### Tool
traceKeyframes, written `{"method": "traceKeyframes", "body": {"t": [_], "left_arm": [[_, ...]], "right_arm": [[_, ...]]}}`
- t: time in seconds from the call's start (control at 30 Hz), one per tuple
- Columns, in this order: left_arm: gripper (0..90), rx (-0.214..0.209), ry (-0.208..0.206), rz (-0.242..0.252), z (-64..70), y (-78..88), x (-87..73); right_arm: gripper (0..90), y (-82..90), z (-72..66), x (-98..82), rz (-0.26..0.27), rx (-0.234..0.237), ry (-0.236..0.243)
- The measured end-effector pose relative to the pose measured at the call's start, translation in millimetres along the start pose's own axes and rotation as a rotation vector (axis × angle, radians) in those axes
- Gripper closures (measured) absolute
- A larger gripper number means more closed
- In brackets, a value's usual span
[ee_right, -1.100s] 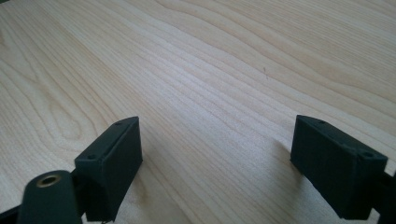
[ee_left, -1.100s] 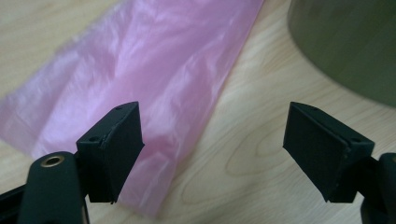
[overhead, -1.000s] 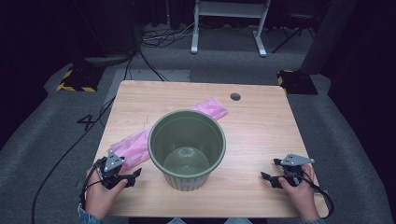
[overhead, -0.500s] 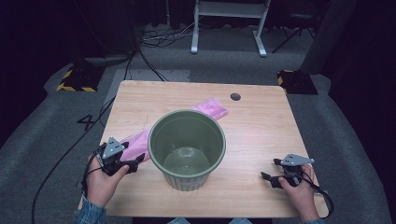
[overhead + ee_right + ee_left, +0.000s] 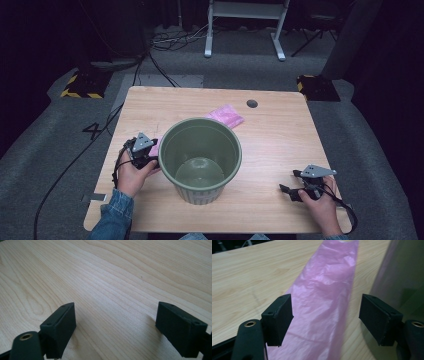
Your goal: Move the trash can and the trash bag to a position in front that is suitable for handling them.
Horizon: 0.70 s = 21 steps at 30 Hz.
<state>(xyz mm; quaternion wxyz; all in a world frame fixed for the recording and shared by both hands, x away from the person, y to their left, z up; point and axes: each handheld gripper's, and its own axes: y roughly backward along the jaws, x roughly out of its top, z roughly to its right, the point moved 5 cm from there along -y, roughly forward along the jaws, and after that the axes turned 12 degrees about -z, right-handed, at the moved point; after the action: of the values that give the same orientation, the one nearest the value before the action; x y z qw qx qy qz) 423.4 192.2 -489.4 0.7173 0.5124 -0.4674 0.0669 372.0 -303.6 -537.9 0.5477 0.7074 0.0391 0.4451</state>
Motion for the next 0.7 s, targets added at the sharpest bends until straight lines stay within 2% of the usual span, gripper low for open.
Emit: {"method": "traceKeyframes", "body": {"t": [0.07, 0.1, 0.2, 0.3, 0.47, 0.53, 0.57, 0.6, 0.63, 0.67, 0.7], "left_arm": [[27.0, -0.013, -0.01, 0.001, 3.9, -2.6, 1.6], [29.8, -0.013, -0.01, 0.001, 3.9, -2.6, 1.6], [31.8, -0.028, -0.046, 0.01, 12.4, -4.4, 4.2], [36.0, -0.029, -0.056, 0.009, 19.4, -4.7, 4.8], [33.7, -0.071, -0.088, -0.008, 42.7, -9.0, 8.1], [33.8, -0.102, -0.083, -0.011, 54.7, -11.0, 8.1], [33.8, -0.102, -0.083, -0.011, 54.7, -11.0, 8.1], [33.4, -0.129, -0.089, -0.024, 65.1, -11.8, 7.8], [32.7, -0.129, -0.089, -0.024, 65.1, -11.8, 7.8], [32.2, -0.133, -0.104, -0.034, 74.7, -11.9, 8.2], [32.2, -0.133, -0.104, -0.034, 74.7, -11.9, 8.2]], "right_arm": [[16.3, -0.1, 0.3, 0.2, 0.0, 0.002, 0.004], [16.3, -0.1, 0.3, 0.2, 0.0, 0.002, 0.004], [16.4, -0.5, 0.8, 0.7, 0.0, 0.005, 0.008], [16.3, -0.4, 0.8, 0.7, -0.001, 0.004, 0.008], [16.3, -0.6, 0.3, 1.0, -0.001, 0.002, 0.004], [16.4, -1.0, -0.8, 1.6, -0.002, -0.006, -0.007], [16.4, -1.0, -0.8, 1.6, -0.002, -0.006, -0.007], [21.0, -1.6, -2.4, 3.1, 0.004, -0.007, -0.007], [21.0, -1.6, -2.4, 3.1, 0.004, -0.007, -0.007], [26.5, -1.9, -7.3, 4.7, 0.015, 0.002, 0.003], [26.5, -1.9, -7.3, 4.7, 0.015, 0.002, 0.003]]}}
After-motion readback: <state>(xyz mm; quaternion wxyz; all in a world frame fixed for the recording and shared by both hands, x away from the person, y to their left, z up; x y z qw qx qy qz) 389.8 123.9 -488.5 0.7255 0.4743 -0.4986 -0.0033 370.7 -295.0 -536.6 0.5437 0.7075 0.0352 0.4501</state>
